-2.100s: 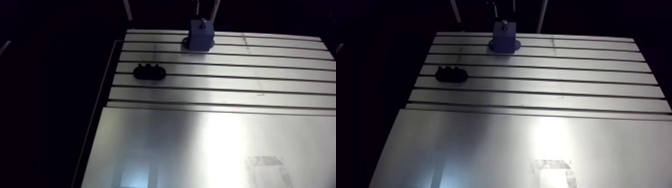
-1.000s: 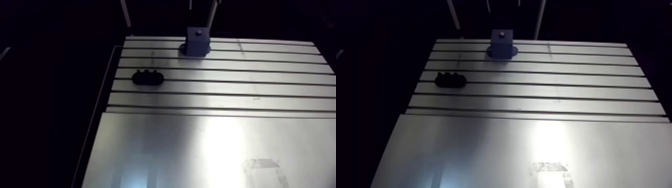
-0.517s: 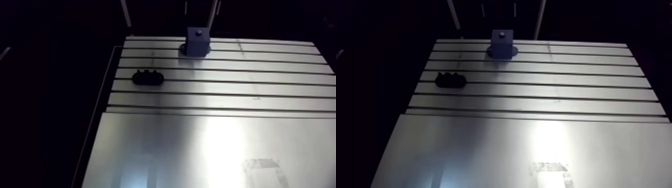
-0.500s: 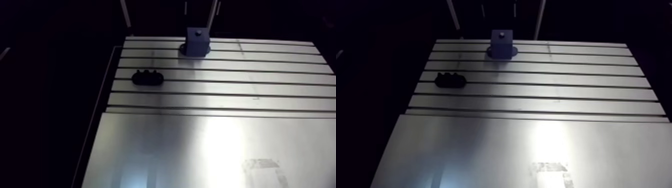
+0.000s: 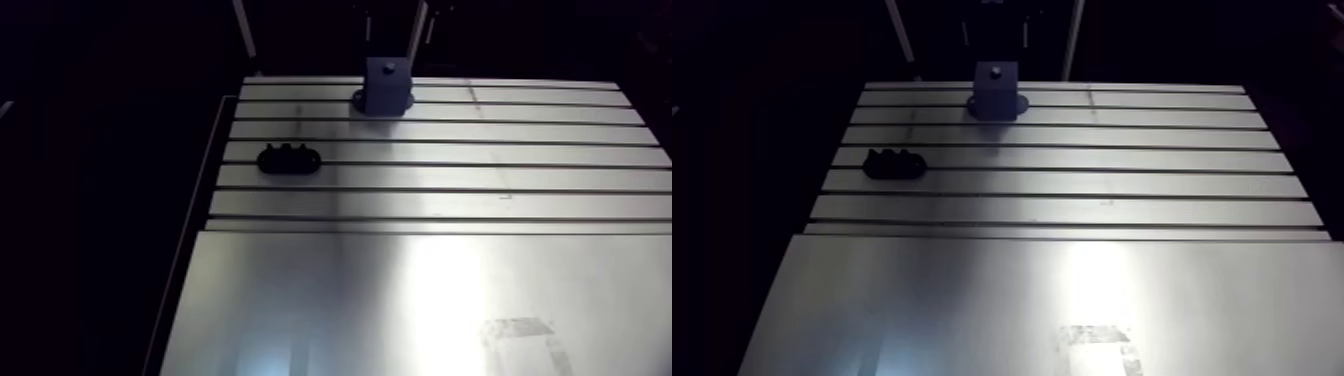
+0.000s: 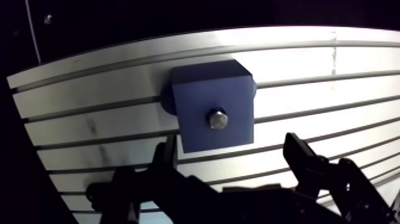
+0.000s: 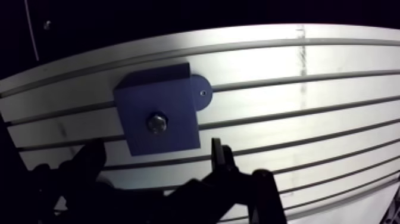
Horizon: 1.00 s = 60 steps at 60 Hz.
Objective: Pick up the M10 bolt and insert it into the hex recess until seated.
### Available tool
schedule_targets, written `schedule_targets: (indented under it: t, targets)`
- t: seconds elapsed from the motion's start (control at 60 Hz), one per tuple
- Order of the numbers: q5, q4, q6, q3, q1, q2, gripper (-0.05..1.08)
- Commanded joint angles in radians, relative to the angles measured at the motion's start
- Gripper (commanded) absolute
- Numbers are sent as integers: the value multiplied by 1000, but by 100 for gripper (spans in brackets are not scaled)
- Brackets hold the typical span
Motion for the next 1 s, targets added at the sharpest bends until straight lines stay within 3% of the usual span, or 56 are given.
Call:
schedule_targets:
  t: [0.017,0.283,0.767,1.0]
  targets:
    - [13,-2,-2,11,-3,3,20]
    - [19,-5,-3,25,-4,8,37]
    - [19,-10,-5,39,-4,9,43]
    - [22,-71,-18,59,-4,9,44]
